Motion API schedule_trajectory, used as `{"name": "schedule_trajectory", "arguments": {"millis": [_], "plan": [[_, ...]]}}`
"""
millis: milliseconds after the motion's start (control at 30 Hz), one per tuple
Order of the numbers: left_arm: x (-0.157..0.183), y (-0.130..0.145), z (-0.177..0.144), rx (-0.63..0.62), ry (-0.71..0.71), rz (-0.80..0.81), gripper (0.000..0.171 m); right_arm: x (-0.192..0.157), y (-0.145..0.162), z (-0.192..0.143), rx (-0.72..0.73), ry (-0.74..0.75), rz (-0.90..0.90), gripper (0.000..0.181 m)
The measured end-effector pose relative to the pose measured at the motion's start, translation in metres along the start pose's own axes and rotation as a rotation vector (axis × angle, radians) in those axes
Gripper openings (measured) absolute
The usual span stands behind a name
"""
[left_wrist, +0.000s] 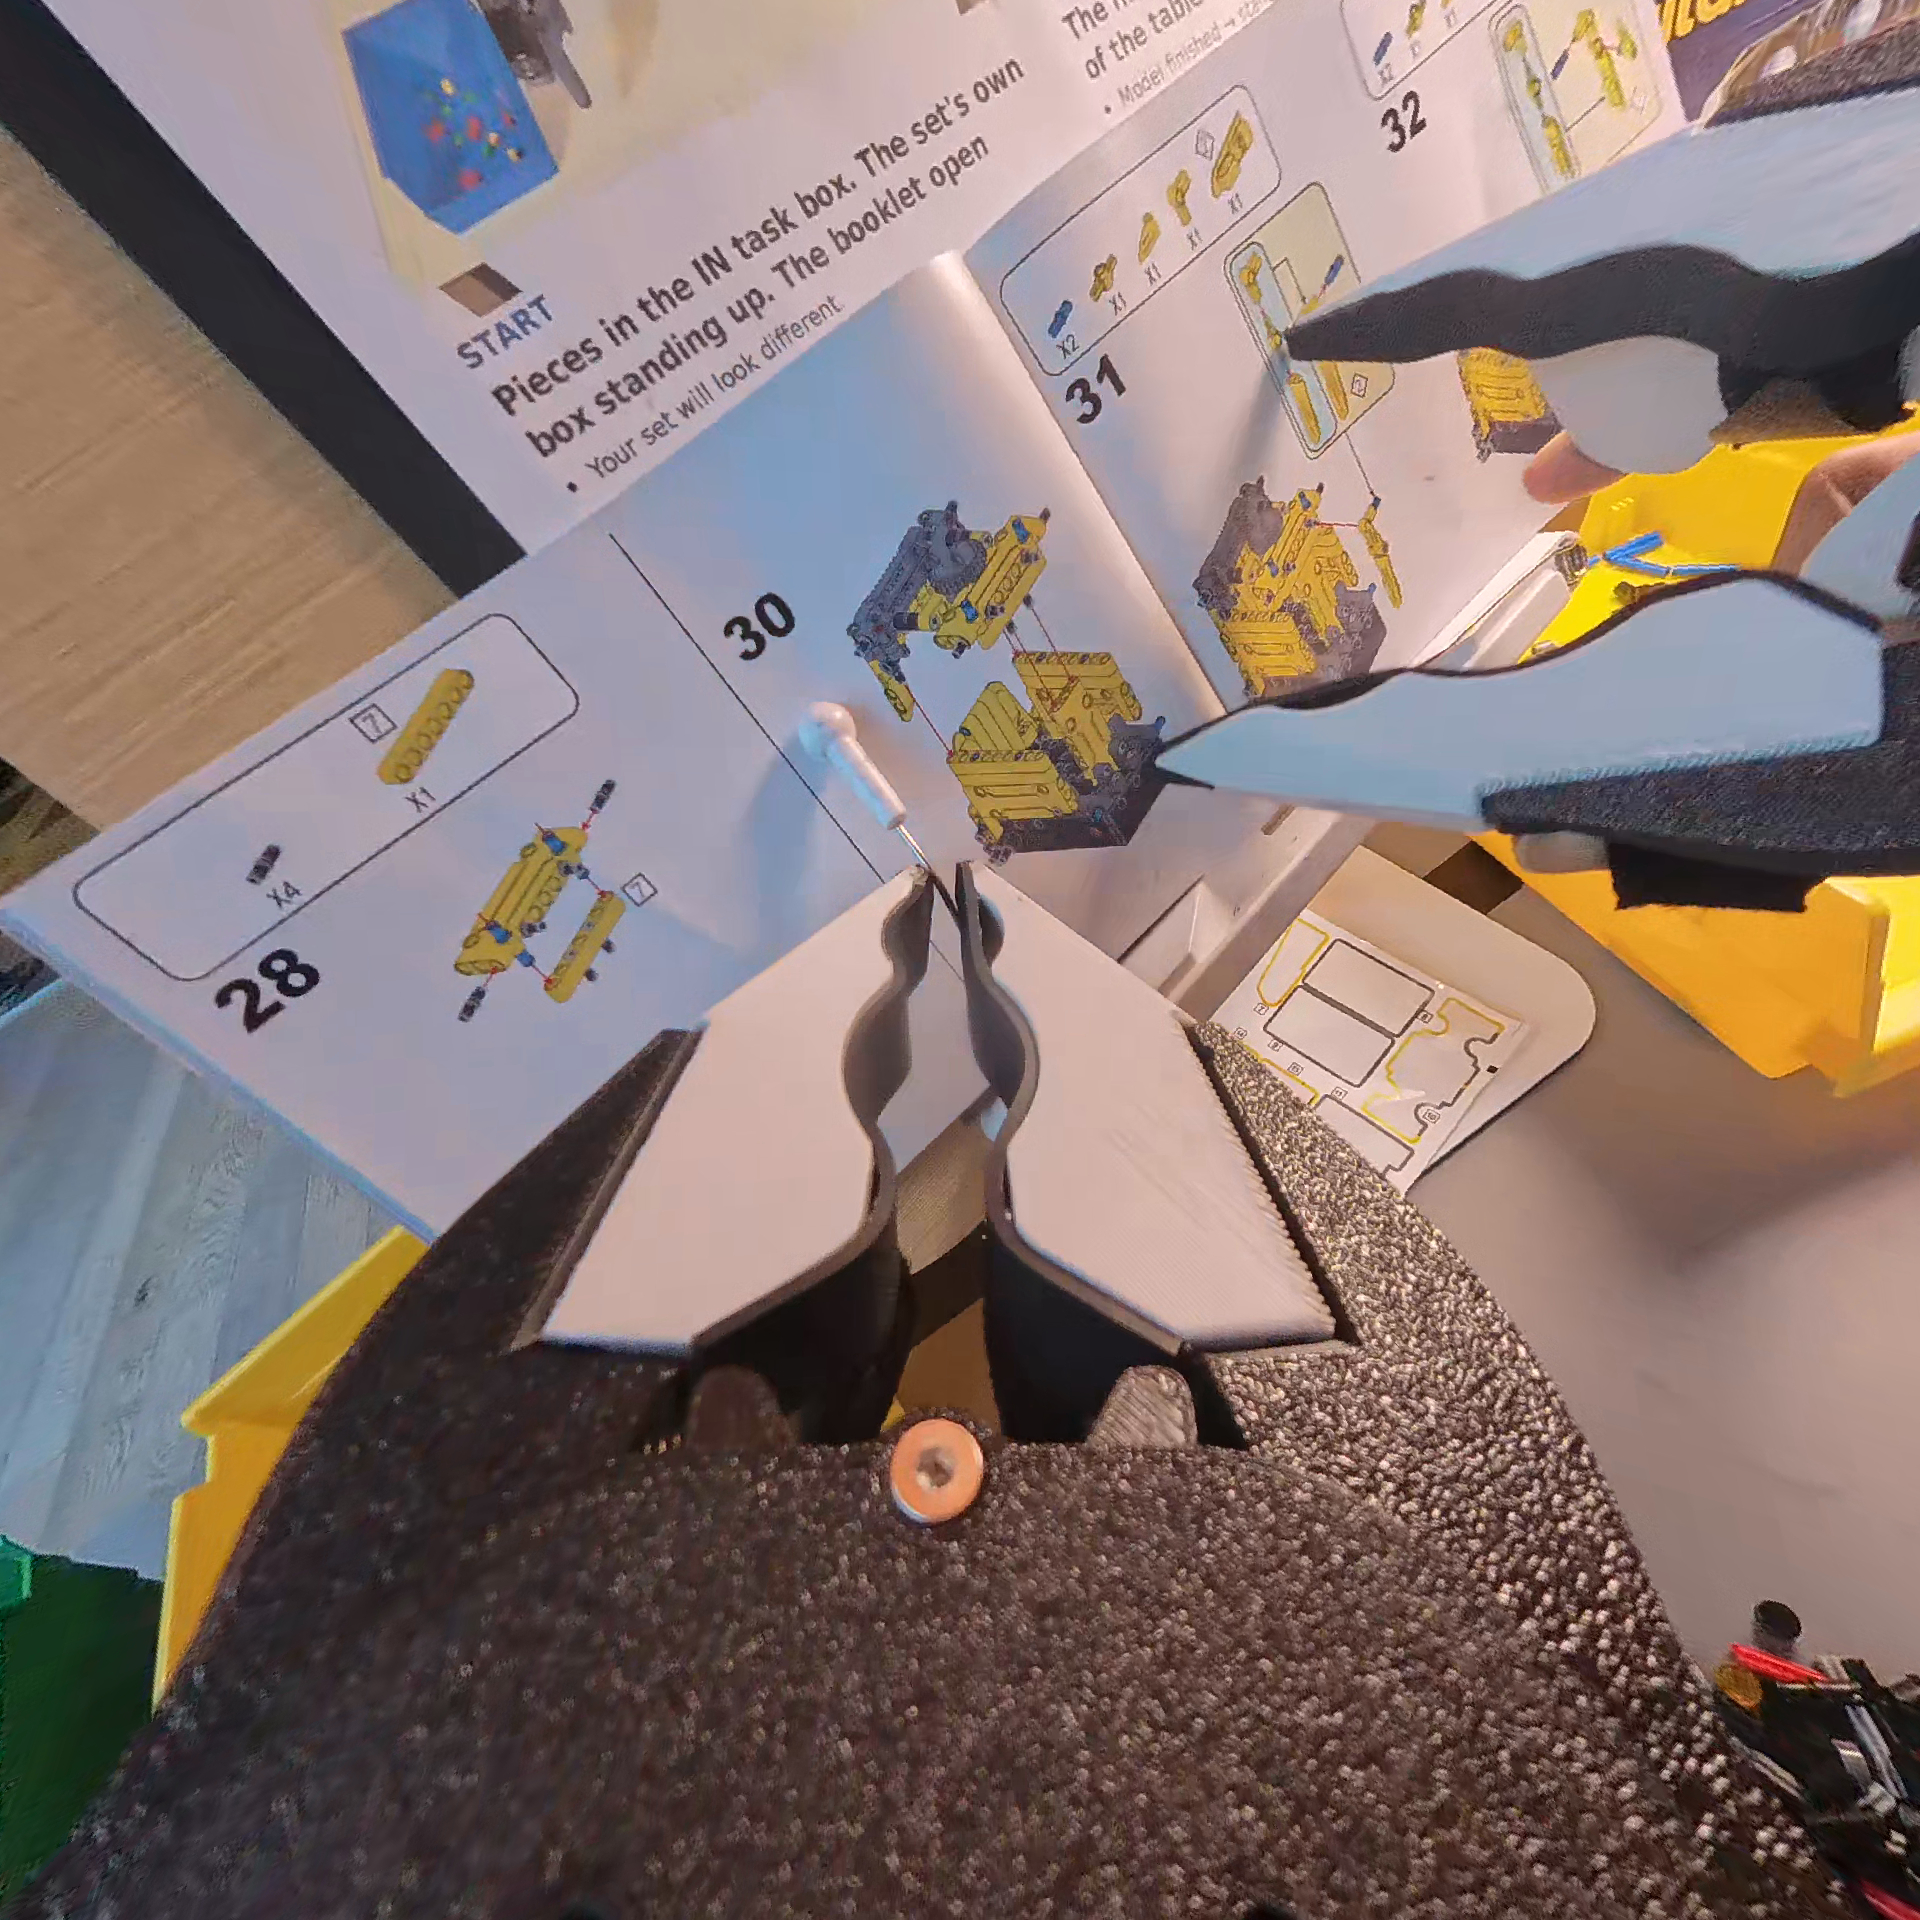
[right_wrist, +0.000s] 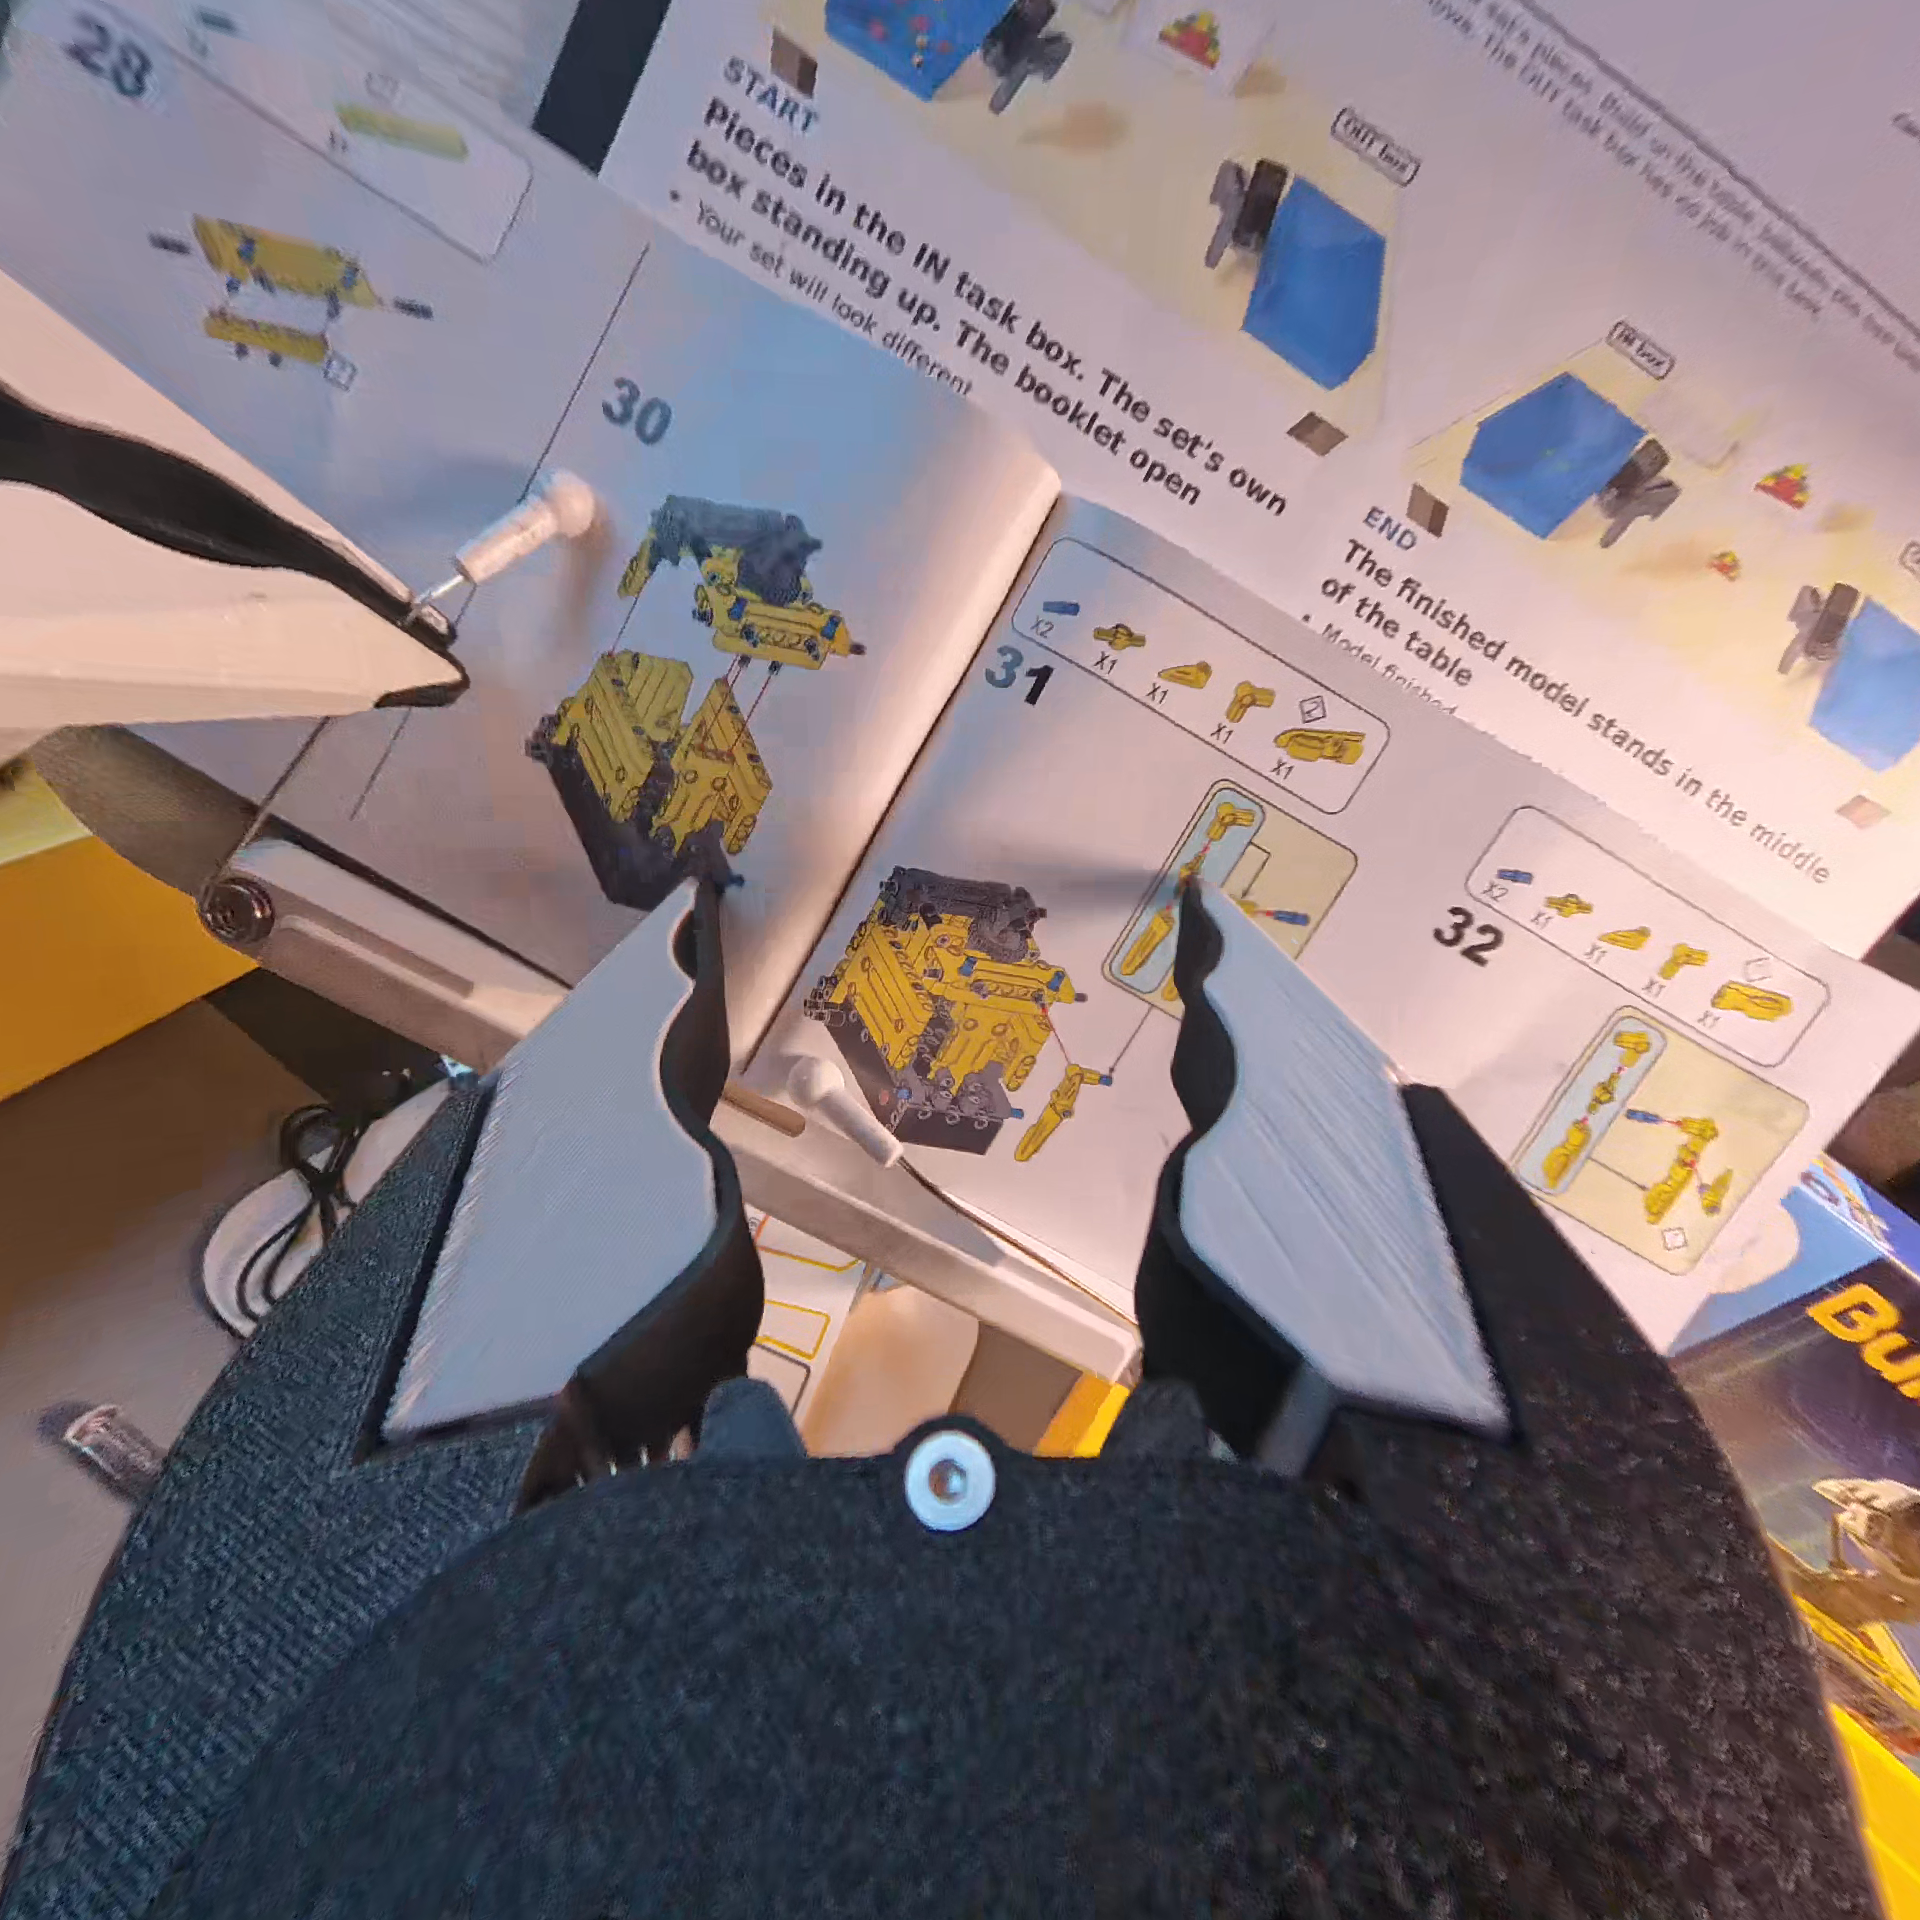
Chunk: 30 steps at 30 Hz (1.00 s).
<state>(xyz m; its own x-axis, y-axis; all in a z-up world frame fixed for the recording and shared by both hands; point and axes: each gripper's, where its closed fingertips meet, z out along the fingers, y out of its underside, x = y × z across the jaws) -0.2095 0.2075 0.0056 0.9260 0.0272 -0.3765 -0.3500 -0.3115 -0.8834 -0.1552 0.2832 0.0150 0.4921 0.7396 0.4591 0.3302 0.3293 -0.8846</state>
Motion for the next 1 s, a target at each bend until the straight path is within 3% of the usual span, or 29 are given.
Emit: {"name": "schedule_trajectory", "arguments": {"millis": [233, 433, 600, 700, 733, 800, 900, 1000], "plan": [[-0.001, 0.005, -0.002, 0.006, 0.008, 0.026, 0.005, -0.006, 0.002, 0.004, 0.002, 0.024, -0.051, 0.086], [0.003, 0.008, -0.012, 0.027, 0.049, 0.0, 0.015, 0.0, 0.002, -0.019, 0.036, -0.023, 0.057, 0.091], [-0.009, 0.027, -0.029, 0.03, 0.016, -0.048, 0.017, 0.036, 0.029, -0.052, 0.065, 0.001, 0.135, 0.09], [-0.034, 0.045, -0.028, 0.003, -0.072, -0.086, 0.011, 0.073, 0.056, -0.062, 0.064, 0.029, 0.216, 0.091], [-0.042, 0.045, -0.026, 0.023, -0.099, -0.071, 0.0, 0.082, 0.065, -0.063, 0.052, 0.038, 0.241, 0.091], [-0.048, 0.046, -0.021, 0.018, -0.106, -0.044, 0.0, 0.092, 0.075, -0.068, 0.031, 0.042, 0.262, 0.092], [-0.058, 0.049, -0.01, -0.034, -0.163, 0.044, 0.0, 0.084, 0.075, -0.082, 0.042, 0.01, 0.244, 0.092], [-0.061, 0.05, -0.009, -0.04, -0.182, 0.035, 0.0, 0.065, 0.071, -0.101, 0.056, -0.044, 0.234, 0.092]]}}
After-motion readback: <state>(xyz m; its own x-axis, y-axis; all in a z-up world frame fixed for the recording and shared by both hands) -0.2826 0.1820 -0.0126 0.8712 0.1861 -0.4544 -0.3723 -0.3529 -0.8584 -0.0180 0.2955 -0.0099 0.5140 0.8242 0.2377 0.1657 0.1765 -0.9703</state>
